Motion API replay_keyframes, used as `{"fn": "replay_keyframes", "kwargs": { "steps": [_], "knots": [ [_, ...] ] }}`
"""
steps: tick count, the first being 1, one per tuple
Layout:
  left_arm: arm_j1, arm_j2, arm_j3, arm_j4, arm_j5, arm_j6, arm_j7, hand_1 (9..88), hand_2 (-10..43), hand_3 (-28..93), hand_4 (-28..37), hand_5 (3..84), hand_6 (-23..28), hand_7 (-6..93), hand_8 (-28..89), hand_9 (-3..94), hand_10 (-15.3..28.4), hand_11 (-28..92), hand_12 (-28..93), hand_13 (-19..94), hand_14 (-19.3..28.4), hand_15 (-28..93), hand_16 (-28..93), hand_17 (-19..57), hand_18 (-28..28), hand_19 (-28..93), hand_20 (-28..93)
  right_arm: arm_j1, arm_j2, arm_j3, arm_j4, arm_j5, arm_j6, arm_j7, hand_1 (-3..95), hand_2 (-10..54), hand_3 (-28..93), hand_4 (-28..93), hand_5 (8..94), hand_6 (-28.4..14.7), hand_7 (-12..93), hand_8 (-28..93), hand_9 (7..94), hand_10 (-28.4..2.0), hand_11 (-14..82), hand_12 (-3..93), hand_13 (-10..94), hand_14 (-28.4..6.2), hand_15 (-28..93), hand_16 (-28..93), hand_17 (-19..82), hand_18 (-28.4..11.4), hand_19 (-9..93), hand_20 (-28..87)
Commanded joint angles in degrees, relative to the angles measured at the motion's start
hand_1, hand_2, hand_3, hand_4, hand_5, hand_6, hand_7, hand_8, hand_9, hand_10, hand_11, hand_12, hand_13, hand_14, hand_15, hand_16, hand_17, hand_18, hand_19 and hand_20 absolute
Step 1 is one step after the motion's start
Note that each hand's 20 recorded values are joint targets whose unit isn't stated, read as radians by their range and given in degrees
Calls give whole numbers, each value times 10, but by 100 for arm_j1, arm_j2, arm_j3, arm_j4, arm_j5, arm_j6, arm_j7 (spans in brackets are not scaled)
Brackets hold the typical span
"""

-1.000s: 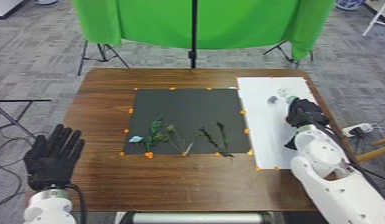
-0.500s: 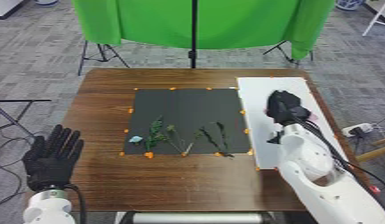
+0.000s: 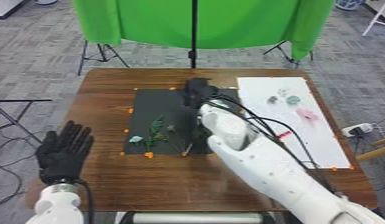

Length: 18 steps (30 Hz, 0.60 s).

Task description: Arrange flowers

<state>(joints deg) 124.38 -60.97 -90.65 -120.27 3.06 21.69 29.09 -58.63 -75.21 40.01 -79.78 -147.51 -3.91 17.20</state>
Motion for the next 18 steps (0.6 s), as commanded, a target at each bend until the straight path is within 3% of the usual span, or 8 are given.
{"fn": "replay_keyframes", "kwargs": {
  "steps": [1,7,12,15,18],
  "knots": [
    [-276,208,206,97,-10,-115,12,267,104,812,-283,481,113,103,-93,371,156,212,90,297,164,340,-71,-58,146,356,120,199,-1154,-89,507,-347,-155,114,612,-95,720,-283,754,-10,449,33,877,-108,148,436,760,-67,413,416,377,-232,902,382],
    [-213,302,147,48,-70,-133,86,267,105,812,-283,482,114,102,-94,372,156,212,90,297,165,340,-70,-58,146,357,120,127,-1300,-156,513,-623,-630,244,607,-95,718,-283,743,-14,431,9,860,-107,145,427,748,-66,413,413,370,-229,898,381],
    [-171,282,124,32,-121,-171,103,268,106,809,-283,483,114,101,-94,379,157,215,91,298,165,341,-70,-58,146,356,120,29,-1281,-117,529,-766,-806,274,602,-95,716,-283,729,-19,392,-12,840,-109,133,415,732,-65,409,407,362,-231,892,381],
    [-147,266,91,23,-266,-251,90,267,106,810,-283,484,115,101,-93,380,157,215,91,299,165,340,-70,-58,146,356,120,-25,-1387,49,625,-606,-1037,464,601,-95,715,-283,725,-20,378,-15,830,-110,127,406,721,-64,406,405,358,-230,889,380],
    [-176,246,112,47,-256,-237,68,268,107,812,-283,484,115,100,-93,383,159,215,90,299,164,341,-70,-58,146,356,120,-17,-1355,61,644,-560,-948,499,598,-95,713,-283,726,-24,318,-25,815,-115,121,394,707,-67,403,400,354,-232,885,377]
  ]
}}
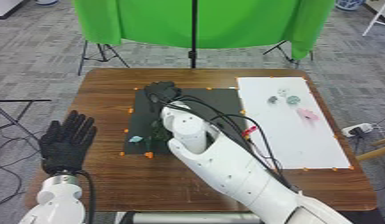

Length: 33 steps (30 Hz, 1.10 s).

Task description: Arrange flowers

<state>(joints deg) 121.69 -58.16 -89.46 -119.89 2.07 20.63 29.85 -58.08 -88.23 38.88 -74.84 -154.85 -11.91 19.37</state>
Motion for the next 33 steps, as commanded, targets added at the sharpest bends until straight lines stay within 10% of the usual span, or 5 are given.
{"fn": "replay_keyframes", "kwargs": {
  "steps": [1,18,23,26,33],
  "knots": [
    [116,-36,-17,3,-202,-140,5,268,107,811,-283,485,115,101,-93,384,159,215,91,300,164,341,-70,-58,146,356,120,-75,-64,182,149,145,-136,242,595,-95,717,-283,725,-22,286,-33,808,-116,113,385,703,-67,403,396,353,-232,884,377],
    [100,-123,-42,-18,-401,-143,-82,280,126,812,-283,490,115,103,-94,394,160,219,93,303,166,344,-72,-56,146,359,120,-103,99,108,-283,695,-154,346,493,-95,784,-283,649,-26,146,-127,692,-154,199,176,664,-96,470,327,338,-237,881,362],
    [242,-372,-156,-30,-303,-164,-262,278,124,811,-283,490,115,103,-94,394,160,218,93,303,166,344,-72,-57,146,359,120,-320,555,597,-1148,1532,-584,695,449,-95,828,-283,622,-34,135,-120,654,-167,177,169,641,-116,520,244,337,-241,885,362],
    [318,-302,-197,-106,-317,-163,-220,277,123,810,-283,489,115,104,-93,394,160,218,93,303,166,344,-72,-57,146,359,119,-487,947,1151,-1846,2391,-936,1303,440,-95,841,-283,602,-39,128,-118,612,-175,151,160,614,-131,532,205,338,-244,898,364],
    [489,-324,-356,-223,-221,-121,-161,275,122,810,-283,489,115,102,-94,394,161,217,93,304,166,343,-73,-56,146,357,119,-1512,2278,2144,-2665,1972,535,1373,444,-95,832,-283,600,-48,120,-114,578,-183,120,152,592,-140,517,178,344,-246,918,363]
  ]
}}
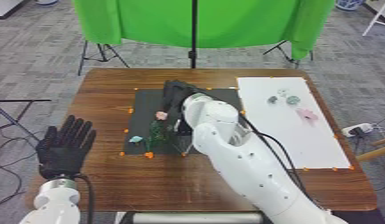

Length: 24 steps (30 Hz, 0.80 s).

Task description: Arrange flowers

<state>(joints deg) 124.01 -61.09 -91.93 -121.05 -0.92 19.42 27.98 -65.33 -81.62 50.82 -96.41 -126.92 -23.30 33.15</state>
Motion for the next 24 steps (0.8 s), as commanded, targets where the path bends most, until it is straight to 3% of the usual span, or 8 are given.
{"fn": "replay_keyframes", "kwargs": {
  "steps": [1,7,10,15,17,20,24],
  "knots": [
    [251,-40,-113,-96,85,-10,44,275,122,810,-283,489,115,102,-93,394,161,216,93,304,166,343,-73,-56,146,358,119,-949,1781,1129,-551,-966,1809,-14,444,-95,832,-283,605,-47,121,-114,581,-182,120,152,593,-139,515,176,343,-245,918,361],
    [319,-54,-141,-123,-11,-49,74,275,121,810,-283,490,115,102,-93,395,160,217,94,304,167,344,-73,-57,146,358,120,-1849,2513,2195,-702,-1151,2420,170,419,-95,836,-283,609,-44,130,-117,576,-178,118,152,529,-143,443,155,296,-237,858,335],
    [349,-70,-152,-121,-22,-35,78,275,120,810,-283,490,115,101,-94,396,160,217,94,304,167,345,-72,-57,146,358,120,-2271,2763,2675,-802,-1119,2398,273,403,-95,836,-283,610,-43,135,-120,571,-182,120,153,480,-157,405,144,271,-233,820,318],
    [412,-64,-192,-138,1,-11,87,275,120,810,-283,491,115,101,-94,397,161,217,94,305,167,345,-72,-57,146,357,119,-2483,2893,3024,-694,-1026,1890,318,378,-95,843,-283,570,-46,135,-122,517,-187,110,151,412,-169,353,140,235,-230,788,306],
    [400,-83,-183,-131,-15,85,49,276,121,808,-283,490,115,102,-93,397,161,218,94,305,167,345,-72,-57,146,357,120,-2443,2859,2974,-499,-1125,1966,375,373,-95,848,-283,535,-49,136,-120,485,-187,106,151,390,-172,342,142,230,-231,784,305],
    [422,-124,-173,-131,-43,67,30,276,122,807,-283,491,115,101,-94,397,161,218,94,305,167,345,-73,-57,146,358,120,-2355,2805,2962,-388,-857,1563,452,374,-95,874,-283,457,-60,126,-118,424,-189,99,148,350,-178,321,141,215,-233,773,302],
    [441,-159,-185,-120,-10,-2,-6,274,122,808,-283,490,115,102,-94,396,161,218,93,303,167,345,-73,-57,146,358,120,-2314,2744,2863,-194,-1234,1168,175,408,-95,848,-283,453,-58,127,-118,420,-185,103,143,346,-178,310,142,211,-234,772,305]
  ]
}}
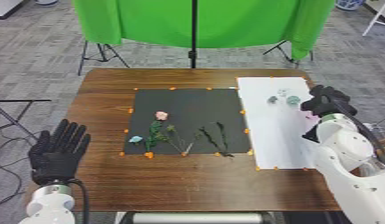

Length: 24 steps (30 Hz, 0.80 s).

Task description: Arrange flowers

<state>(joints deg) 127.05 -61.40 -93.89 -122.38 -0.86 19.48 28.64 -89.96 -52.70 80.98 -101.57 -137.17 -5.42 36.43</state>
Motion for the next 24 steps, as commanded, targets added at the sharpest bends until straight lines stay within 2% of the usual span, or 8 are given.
{"fn": "replay_keyframes", "kwargs": {
  "steps": [1,4,5,8,11,13,18,24],
  "knots": [
    [149,-134,3,5,-5,-21,-83,273,122,808,-283,489,116,102,-93,396,161,217,93,302,167,345,-73,-58,146,358,120,163,-164,-176,379,-297,-689,-220,412,-95,846,-283,456,-56,129,-118,428,-182,106,143,348,-176,308,143,212,-234,772,306],
    [153,-146,14,0,79,-1,-110,265,119,807,-283,485,114,101,-93,392,161,216,93,299,167,343,-73,-59,146,357,120,203,-185,-347,605,-443,-412,-119,453,-95,847,-283,534,-33,155,-130,523,-160,138,149,420,-153,306,153,247,-231,793,321],
    [167,-155,16,-12,79,7,-106,263,118,807,-283,484,114,102,-93,392,161,216,93,299,167,342,-73,-59,146,357,120,176,-151,-403,661,-490,-224,-120,473,-95,849,-283,592,-24,173,-136,574,-140,162,154,467,-139,322,157,271,-225,807,326],
    [149,-167,18,-19,40,89,-116,260,117,808,-283,483,114,101,-93,390,162,216,94,296,166,338,-72,-60,146,358,120,38,-83,-427,717,-825,169,-256,528,-95,820,-283,672,-5,223,-127,665,-132,212,169,539,-116,377,168,303,-217,847,346],
    [206,-183,-27,-40,23,138,-119,259,117,808,-283,484,115,101,-93,391,162,216,93,296,167,337,-71,-60,146,358,120,3,-81,-443,738,-786,530,-157,637,-95,692,-282,700,-2,341,-46,777,-105,122,358,605,-78,370,324,322,-210,870,377],
    [220,-187,-38,-50,10,150,-108,258,118,808,-283,484,115,98,-94,391,161,213,91,296,167,337,-70,-60,146,358,119,-19,-76,-421,685,-772,757,-139,661,-95,697,-283,735,2,395,-15,827,-93,136,407,660,-68,378,375,337,-207,875,386],
    [226,-182,-56,-64,-18,157,-96,257,118,809,-283,485,116,95,-93,391,161,213,90,296,168,339,-69,-61,146,359,119,-3,100,-590,247,-714,1241,-460,668,-95,706,-283,756,4,422,7,854,-84,143,427,688,-64,381,394,345,-208,877,389],
    [232,-169,-53,-86,-34,180,-79,258,118,808,-283,486,116,94,-92,393,163,213,90,298,168,343,-70,-62,146,360,119,346,248,-1225,-420,-705,1629,-1677,663,-95,720,-283,754,3,426,6,853,-83,142,433,683,-65,382,402,343,-203,878,392]
  ]
}}
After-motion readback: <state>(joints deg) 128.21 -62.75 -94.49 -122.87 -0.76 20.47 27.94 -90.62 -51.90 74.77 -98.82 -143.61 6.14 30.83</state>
